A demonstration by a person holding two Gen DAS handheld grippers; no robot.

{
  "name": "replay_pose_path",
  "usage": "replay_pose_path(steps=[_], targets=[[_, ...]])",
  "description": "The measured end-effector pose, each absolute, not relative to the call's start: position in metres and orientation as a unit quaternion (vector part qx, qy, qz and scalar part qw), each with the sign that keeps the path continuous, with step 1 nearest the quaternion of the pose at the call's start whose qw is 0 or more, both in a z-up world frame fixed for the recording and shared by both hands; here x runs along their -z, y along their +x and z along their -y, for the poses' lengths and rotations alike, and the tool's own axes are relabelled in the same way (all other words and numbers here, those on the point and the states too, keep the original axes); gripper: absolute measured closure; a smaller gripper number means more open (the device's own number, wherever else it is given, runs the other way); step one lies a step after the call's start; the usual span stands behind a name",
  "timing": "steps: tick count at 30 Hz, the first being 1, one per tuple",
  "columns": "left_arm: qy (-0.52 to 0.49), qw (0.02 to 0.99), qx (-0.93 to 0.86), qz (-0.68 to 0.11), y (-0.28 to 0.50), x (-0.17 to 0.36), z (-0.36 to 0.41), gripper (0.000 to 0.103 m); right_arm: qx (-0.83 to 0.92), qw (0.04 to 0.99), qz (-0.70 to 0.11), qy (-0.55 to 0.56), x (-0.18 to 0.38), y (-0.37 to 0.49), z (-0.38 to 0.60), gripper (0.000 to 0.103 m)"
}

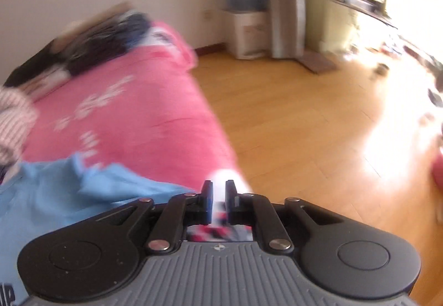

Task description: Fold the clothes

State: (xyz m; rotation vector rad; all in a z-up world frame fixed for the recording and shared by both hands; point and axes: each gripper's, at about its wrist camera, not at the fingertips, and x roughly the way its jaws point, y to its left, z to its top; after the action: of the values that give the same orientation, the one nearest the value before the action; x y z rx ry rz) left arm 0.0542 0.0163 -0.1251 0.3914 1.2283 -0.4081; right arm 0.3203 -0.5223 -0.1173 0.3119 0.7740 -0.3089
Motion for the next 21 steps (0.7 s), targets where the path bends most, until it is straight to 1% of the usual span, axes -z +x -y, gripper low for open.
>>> replay_pose_path(steps=[3, 5, 9, 10, 11, 12, 13, 15, 17, 21], targets=[[0.180, 0.781, 0.191, -0.567, 0.054, 0.125, -0.018, 0.067, 0.117, 0.905, -0.351, 0.210, 0.102, 0.288, 0.551, 0.089], [0.179, 0.781, 0.192, -0.567, 0.054, 0.124, -0.020, 0.067, 0.065, 0.905, -0.348, 0.236, 0.087, 0.264, 0.561, 0.089], [0.182, 0.781, 0.193, -0.565, 0.055, 0.123, -0.021, 0.067, -0.066, 0.883, -0.377, 0.270, 0.065, 0.216, 0.564, 0.087], [0.184, 0.782, 0.192, -0.564, 0.053, 0.123, -0.020, 0.067, -0.094, 0.872, -0.393, 0.276, 0.066, 0.207, 0.561, 0.082], [0.186, 0.782, 0.191, -0.563, 0.052, 0.123, -0.019, 0.067, -0.120, 0.858, -0.414, 0.279, 0.070, 0.201, 0.554, 0.068], [0.189, 0.782, 0.190, -0.562, 0.050, 0.122, -0.019, 0.067, -0.146, 0.843, -0.434, 0.283, 0.075, 0.194, 0.548, 0.061], [0.191, 0.783, 0.189, -0.561, 0.049, 0.122, -0.018, 0.066, -0.158, 0.834, -0.452, 0.273, 0.081, 0.188, 0.537, 0.057], [0.196, 0.784, 0.187, -0.559, 0.046, 0.121, -0.017, 0.065, -0.153, 0.830, -0.480, 0.239, 0.099, 0.183, 0.513, 0.057], [0.201, 0.784, 0.185, -0.557, 0.043, 0.121, -0.015, 0.064, -0.147, 0.827, -0.491, 0.231, 0.115, 0.181, 0.497, 0.057], [0.207, 0.785, 0.183, -0.555, 0.042, 0.121, -0.014, 0.062, -0.108, 0.841, -0.469, 0.248, 0.128, 0.194, 0.485, 0.060]])
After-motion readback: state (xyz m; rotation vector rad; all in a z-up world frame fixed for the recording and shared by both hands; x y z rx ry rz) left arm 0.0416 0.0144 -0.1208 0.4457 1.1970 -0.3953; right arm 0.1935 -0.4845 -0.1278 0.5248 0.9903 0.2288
